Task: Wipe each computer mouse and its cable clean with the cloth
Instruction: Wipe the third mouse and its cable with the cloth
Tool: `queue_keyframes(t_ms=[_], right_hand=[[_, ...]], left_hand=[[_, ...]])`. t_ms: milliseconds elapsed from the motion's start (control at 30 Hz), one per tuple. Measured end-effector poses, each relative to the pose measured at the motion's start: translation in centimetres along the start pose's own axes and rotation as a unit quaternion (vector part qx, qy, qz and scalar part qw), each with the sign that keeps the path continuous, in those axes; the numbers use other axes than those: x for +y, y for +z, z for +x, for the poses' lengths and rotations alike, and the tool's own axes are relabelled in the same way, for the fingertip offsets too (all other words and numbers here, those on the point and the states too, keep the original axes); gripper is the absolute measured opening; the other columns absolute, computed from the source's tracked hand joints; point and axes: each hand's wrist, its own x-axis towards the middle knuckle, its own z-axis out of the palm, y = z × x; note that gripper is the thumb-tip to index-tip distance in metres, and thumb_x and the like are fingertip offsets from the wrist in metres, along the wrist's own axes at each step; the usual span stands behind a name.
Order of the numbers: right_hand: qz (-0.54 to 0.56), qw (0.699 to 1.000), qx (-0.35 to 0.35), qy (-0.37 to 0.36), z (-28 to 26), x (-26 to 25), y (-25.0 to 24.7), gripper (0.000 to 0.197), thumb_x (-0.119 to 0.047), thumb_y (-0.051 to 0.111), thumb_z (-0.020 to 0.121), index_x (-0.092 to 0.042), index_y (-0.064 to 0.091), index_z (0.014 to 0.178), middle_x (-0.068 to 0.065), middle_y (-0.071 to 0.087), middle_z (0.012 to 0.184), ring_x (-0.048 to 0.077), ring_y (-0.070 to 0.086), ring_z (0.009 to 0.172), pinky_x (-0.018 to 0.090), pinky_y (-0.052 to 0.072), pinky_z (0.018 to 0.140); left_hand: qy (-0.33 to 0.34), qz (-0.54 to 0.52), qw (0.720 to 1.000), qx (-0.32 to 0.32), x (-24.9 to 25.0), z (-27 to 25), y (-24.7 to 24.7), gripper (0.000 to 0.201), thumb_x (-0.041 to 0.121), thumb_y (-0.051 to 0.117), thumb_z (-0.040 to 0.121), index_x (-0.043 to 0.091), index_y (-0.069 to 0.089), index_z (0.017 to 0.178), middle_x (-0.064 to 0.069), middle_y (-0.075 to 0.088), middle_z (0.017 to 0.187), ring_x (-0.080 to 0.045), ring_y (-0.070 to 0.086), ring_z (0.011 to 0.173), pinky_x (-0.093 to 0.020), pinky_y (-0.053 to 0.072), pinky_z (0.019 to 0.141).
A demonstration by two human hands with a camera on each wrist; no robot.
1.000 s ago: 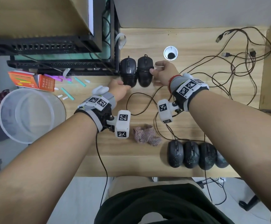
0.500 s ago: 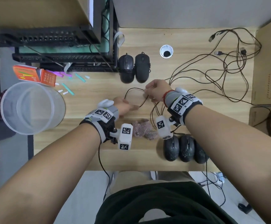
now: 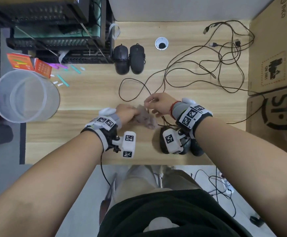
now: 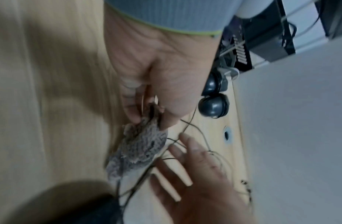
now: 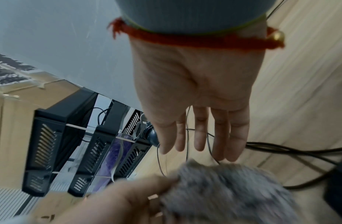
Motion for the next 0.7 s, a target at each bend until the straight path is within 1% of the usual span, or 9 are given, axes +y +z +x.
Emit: queue_keyframes(t_ms=[100,200,267,333,400,500,567,633,700], right_hand=[[0.017,0.999,-0.041,-0.027,-1.8,0.5,0.4,0.031,-0.045,0.068,0.087,-0.031,0.061,0.114,0.002,0.068,0.108,0.020,0.070,0.094,0.039,0.061,0.079],[0.078,0.994,-0.023,-0.069,-2.7,0.5,0.5,0.028,-0.026,0.069,0.090,-0.022,0.056,0.114,0.005,0.068,0.095,0.025,0.072,0.085,0.042,0.061,0.072],[0.106,0.990,0.003,-0.090,-3.0,-0.2,0.1,0.021,-0.010,0.067,0.091,-0.015,0.054,0.106,0.006,0.064,0.083,0.023,0.069,0.072,0.039,0.061,0.065],[0.090,0.991,0.039,-0.094,-2.8,-0.9,-0.5,0.019,-0.006,0.067,0.090,-0.013,0.056,0.102,0.004,0.062,0.076,0.022,0.066,0.066,0.040,0.061,0.066],[0.072,0.990,0.086,-0.088,-2.1,-2.0,-1.3,0.018,-0.006,0.068,0.089,-0.011,0.057,0.102,0.003,0.061,0.070,0.023,0.063,0.059,0.042,0.059,0.067],[0.077,0.984,0.142,-0.079,-0.3,-3.6,-2.7,0.020,-0.007,0.071,0.086,-0.013,0.056,0.099,0.006,0.064,0.072,0.022,0.062,0.053,0.039,0.058,0.061],[0.055,0.980,0.178,-0.076,1.6,-5.0,-3.4,0.023,-0.017,0.078,0.079,-0.022,0.058,0.091,0.006,0.069,0.074,0.028,0.069,0.063,0.044,0.061,0.069],[0.041,0.978,0.194,-0.069,3.8,-6.2,-3.7,0.027,-0.023,0.081,0.073,-0.027,0.058,0.086,0.006,0.070,0.074,0.031,0.072,0.072,0.049,0.060,0.074],[0.039,0.976,0.206,-0.058,5.8,-7.4,-3.9,0.028,-0.023,0.083,0.071,-0.024,0.058,0.085,0.005,0.070,0.073,0.032,0.072,0.074,0.050,0.059,0.074]], left_hand=[[-0.012,-0.174,0.984,-0.018,2.3,-1.9,0.4,0.018,0.017,0.077,0.084,0.003,0.075,0.094,-0.006,0.070,0.076,-0.018,0.061,0.063,-0.022,0.048,0.052],[0.006,-0.200,0.979,-0.048,4.2,-3.9,0.9,0.019,0.014,0.074,0.085,0.002,0.075,0.099,-0.003,0.068,0.075,-0.012,0.059,0.058,-0.018,0.046,0.049],[0.022,-0.184,0.981,-0.053,4.9,-4.6,0.9,0.035,0.024,0.080,0.075,0.003,0.077,0.103,-0.004,0.069,0.084,-0.014,0.061,0.066,-0.021,0.043,0.054],[0.040,-0.149,0.988,-0.024,5.8,-4.8,0.8,0.039,0.030,0.081,0.071,0.005,0.078,0.100,-0.004,0.068,0.089,-0.019,0.061,0.074,-0.026,0.042,0.058],[0.078,-0.055,0.994,0.054,6.8,-4.2,-0.1,0.010,0.019,0.070,0.086,0.012,0.075,0.092,-0.003,0.065,0.091,-0.019,0.059,0.074,-0.023,0.044,0.056],[0.164,0.111,0.971,0.137,7.7,-2.1,-2.4,0.034,-0.002,0.050,0.089,0.024,0.070,0.098,-0.001,0.063,0.102,-0.016,0.056,0.078,-0.013,0.042,0.055],[0.208,0.207,0.945,0.144,9.1,-0.1,-4.3,0.044,-0.009,0.051,0.085,0.020,0.071,0.113,-0.005,0.062,0.118,-0.021,0.059,0.097,-0.016,0.045,0.074],[0.242,0.292,0.911,0.159,11.0,2.0,-5.7,0.047,-0.010,0.053,0.086,0.014,0.070,0.122,-0.013,0.060,0.128,-0.031,0.059,0.113,-0.032,0.046,0.095],[0.262,0.346,0.888,0.149,13.1,3.8,-7.0,0.052,-0.010,0.054,0.087,0.014,0.063,0.133,-0.017,0.055,0.137,-0.034,0.053,0.125,-0.036,0.042,0.103]])
